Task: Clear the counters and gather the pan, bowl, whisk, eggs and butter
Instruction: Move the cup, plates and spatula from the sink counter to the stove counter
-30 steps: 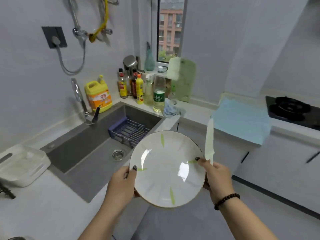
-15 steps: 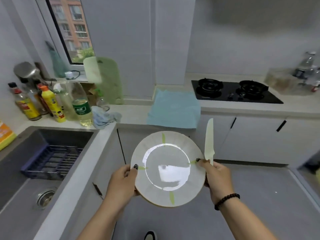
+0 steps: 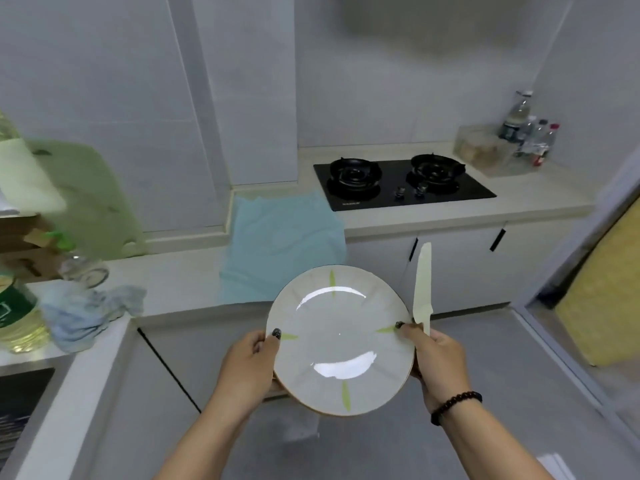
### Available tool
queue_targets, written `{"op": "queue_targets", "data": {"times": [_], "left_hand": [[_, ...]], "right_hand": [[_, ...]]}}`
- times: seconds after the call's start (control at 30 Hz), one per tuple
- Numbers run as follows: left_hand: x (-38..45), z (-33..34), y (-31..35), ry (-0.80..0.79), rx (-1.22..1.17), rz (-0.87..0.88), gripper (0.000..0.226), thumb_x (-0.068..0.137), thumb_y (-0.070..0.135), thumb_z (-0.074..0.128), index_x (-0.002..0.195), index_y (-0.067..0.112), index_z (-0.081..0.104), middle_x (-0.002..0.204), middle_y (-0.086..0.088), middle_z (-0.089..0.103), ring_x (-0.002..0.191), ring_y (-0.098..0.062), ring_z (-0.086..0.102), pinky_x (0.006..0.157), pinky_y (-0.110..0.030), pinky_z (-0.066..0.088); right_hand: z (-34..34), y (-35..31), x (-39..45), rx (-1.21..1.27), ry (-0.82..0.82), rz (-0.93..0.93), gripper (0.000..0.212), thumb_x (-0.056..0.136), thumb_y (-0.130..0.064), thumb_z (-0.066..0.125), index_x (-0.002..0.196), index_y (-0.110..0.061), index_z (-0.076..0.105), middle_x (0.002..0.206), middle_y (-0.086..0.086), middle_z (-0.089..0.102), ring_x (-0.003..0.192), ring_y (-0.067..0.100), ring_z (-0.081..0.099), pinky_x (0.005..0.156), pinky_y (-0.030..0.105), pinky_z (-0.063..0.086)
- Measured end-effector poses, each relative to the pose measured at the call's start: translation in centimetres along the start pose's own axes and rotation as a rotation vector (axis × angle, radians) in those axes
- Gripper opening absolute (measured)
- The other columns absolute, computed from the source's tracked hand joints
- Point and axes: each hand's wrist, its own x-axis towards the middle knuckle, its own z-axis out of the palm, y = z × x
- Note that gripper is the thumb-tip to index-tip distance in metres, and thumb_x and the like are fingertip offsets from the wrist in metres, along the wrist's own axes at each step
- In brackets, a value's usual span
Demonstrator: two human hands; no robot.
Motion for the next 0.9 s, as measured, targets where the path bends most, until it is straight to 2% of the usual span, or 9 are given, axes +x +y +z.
{"op": "queue_targets", "data": {"times": [0.13, 0.23, 0.33, 0.43, 0.53, 0.67, 0.77, 0.9], "left_hand": [[5.2, 1.7, 1.6, -0.036, -0.003, -0.002, 0.024, 0.099, 0.02, 0.051, 0.091, 0.003, 0.067, 0.092, -0.024, 0.069, 0.073, -0.026, 0.067, 0.055, -0.032, 0.058], [8.6, 3.6, 3.1, -0.093, 0.001, 0.002, 0.023, 0.099, 0.021, 0.051, 0.093, 0.005, 0.066, 0.093, -0.022, 0.07, 0.07, -0.023, 0.067, 0.054, -0.029, 0.057], [10.7, 5.6, 4.1, -0.126, 0.027, 0.014, 0.023, 0.099, 0.02, 0.052, 0.09, 0.002, 0.064, 0.092, -0.024, 0.069, 0.07, -0.024, 0.067, 0.053, -0.029, 0.057], [12.1, 8.0, 5.2, -0.157, 0.05, 0.025, 0.024, 0.099, 0.02, 0.052, 0.088, 0.003, 0.064, 0.083, -0.02, 0.069, 0.066, -0.02, 0.068, 0.055, -0.03, 0.058], [13.5, 11.5, 6.0, -0.194, 0.053, 0.021, 0.025, 0.099, 0.021, 0.053, 0.087, 0.003, 0.065, 0.074, -0.009, 0.068, 0.062, -0.016, 0.068, 0.056, -0.031, 0.059], [15.4, 16.9, 7.3, -0.205, 0.077, 0.021, 0.026, 0.098, 0.023, 0.054, 0.084, 0.004, 0.065, 0.076, -0.014, 0.065, 0.067, -0.024, 0.065, 0.06, -0.038, 0.061], [16.5, 21.6, 8.5, -0.188, 0.094, 0.03, 0.029, 0.098, 0.024, 0.052, 0.084, 0.002, 0.063, 0.066, -0.008, 0.058, 0.057, -0.02, 0.057, 0.045, -0.023, 0.049], [18.0, 28.6, 9.9, -0.187, 0.067, 0.024, 0.029, 0.098, 0.024, 0.053, 0.08, 0.003, 0.062, 0.062, -0.005, 0.055, 0.055, -0.015, 0.053, 0.049, -0.023, 0.05]], "right_hand": [[0.7, -0.6, 4.0, 0.047, 0.044, 0.013, 0.011, 0.08, -0.013, 0.069, 0.085, -0.01, 0.06, 0.075, 0.01, 0.047, 0.07, 0.024, 0.04, 0.065, 0.036, 0.032], [0.6, -1.2, 7.1, 0.08, 0.1, 0.017, 0.014, 0.08, -0.012, 0.069, 0.083, -0.011, 0.055, 0.074, 0.009, 0.043, 0.068, 0.023, 0.036, 0.061, 0.032, 0.031], [-0.2, -1.9, 9.0, 0.102, 0.143, 0.024, 0.022, 0.081, -0.008, 0.067, 0.074, -0.011, 0.047, 0.061, 0.003, 0.035, 0.054, 0.017, 0.029, 0.051, 0.025, 0.026], [-1.6, -2.7, 10.7, 0.117, 0.177, 0.027, 0.021, 0.08, -0.008, 0.068, 0.076, -0.011, 0.048, 0.063, 0.004, 0.034, 0.054, 0.017, 0.028, 0.052, 0.026, 0.025], [-4.0, -3.5, 13.1, 0.119, 0.219, 0.031, 0.021, 0.079, -0.009, 0.069, 0.079, -0.011, 0.048, 0.071, 0.007, 0.033, 0.059, 0.017, 0.028, 0.054, 0.027, 0.025], [-7.4, -5.0, 16.8, 0.138, 0.24, 0.035, 0.023, 0.08, -0.008, 0.069, 0.075, -0.011, 0.046, 0.063, 0.004, 0.034, 0.053, 0.015, 0.028, 0.051, 0.025, 0.025], [-10.4, -6.9, 20.1, 0.133, 0.24, 0.055, 0.029, 0.082, -0.007, 0.068, 0.064, -0.012, 0.045, 0.053, 0.0, 0.039, 0.046, 0.014, 0.032, 0.049, 0.023, 0.028], [-15.4, -9.9, 24.7, 0.11, 0.236, 0.055, 0.032, 0.083, -0.007, 0.067, 0.06, -0.011, 0.045, 0.05, -0.002, 0.04, 0.043, 0.013, 0.032, 0.049, 0.023, 0.029]]}}
